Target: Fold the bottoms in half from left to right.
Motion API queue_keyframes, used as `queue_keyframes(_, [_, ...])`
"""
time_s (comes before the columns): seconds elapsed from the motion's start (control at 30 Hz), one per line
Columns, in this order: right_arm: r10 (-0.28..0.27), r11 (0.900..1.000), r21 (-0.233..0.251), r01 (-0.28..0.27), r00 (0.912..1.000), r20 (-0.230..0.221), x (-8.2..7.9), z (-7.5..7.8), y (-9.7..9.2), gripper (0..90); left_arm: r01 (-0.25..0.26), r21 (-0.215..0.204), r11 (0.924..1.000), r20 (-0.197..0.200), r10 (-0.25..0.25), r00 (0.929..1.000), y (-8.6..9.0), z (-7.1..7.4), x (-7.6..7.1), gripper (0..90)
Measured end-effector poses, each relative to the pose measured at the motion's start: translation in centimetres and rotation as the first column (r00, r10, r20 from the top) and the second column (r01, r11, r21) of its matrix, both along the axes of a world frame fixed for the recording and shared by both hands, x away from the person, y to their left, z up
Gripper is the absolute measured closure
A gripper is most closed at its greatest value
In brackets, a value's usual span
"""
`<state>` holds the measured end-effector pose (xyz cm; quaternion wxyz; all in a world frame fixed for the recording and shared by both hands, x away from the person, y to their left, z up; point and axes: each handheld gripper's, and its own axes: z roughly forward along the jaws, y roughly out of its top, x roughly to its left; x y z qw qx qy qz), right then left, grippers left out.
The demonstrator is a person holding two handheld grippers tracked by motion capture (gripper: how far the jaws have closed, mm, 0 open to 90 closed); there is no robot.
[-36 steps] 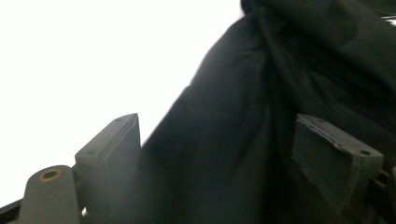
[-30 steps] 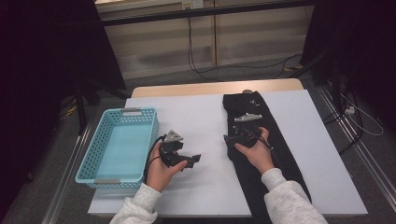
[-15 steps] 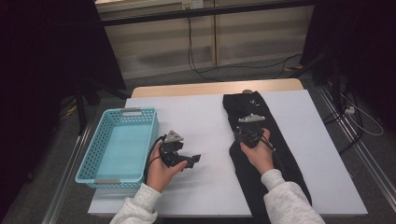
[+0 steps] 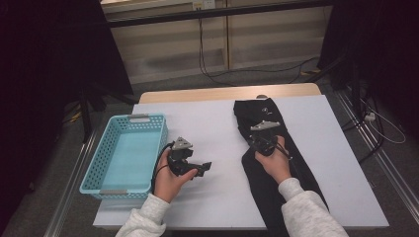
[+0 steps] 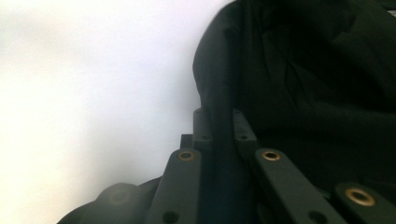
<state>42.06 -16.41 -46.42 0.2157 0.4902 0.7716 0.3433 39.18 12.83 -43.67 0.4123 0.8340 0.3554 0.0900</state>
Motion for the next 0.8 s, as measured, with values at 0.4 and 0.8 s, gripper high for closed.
queue_keyframes(0.4, [0.258,0.9653,0.049,-0.256,0.9658,-0.025,-3.0,0.4,5.8,84.8,-0.034,-0.022,0.9992,0.009,0.034,0.9994,1.0,0.7,0.3,12.2])
queue_keyframes(0.8, [0.321,0.9398,0.138,-0.313,0.9461,-0.042,-5.0,1.8,6.5,36.6,-0.048,-0.026,0.9985,0.002,0.048,0.9988,1.2,0.8,0.5,12.2])
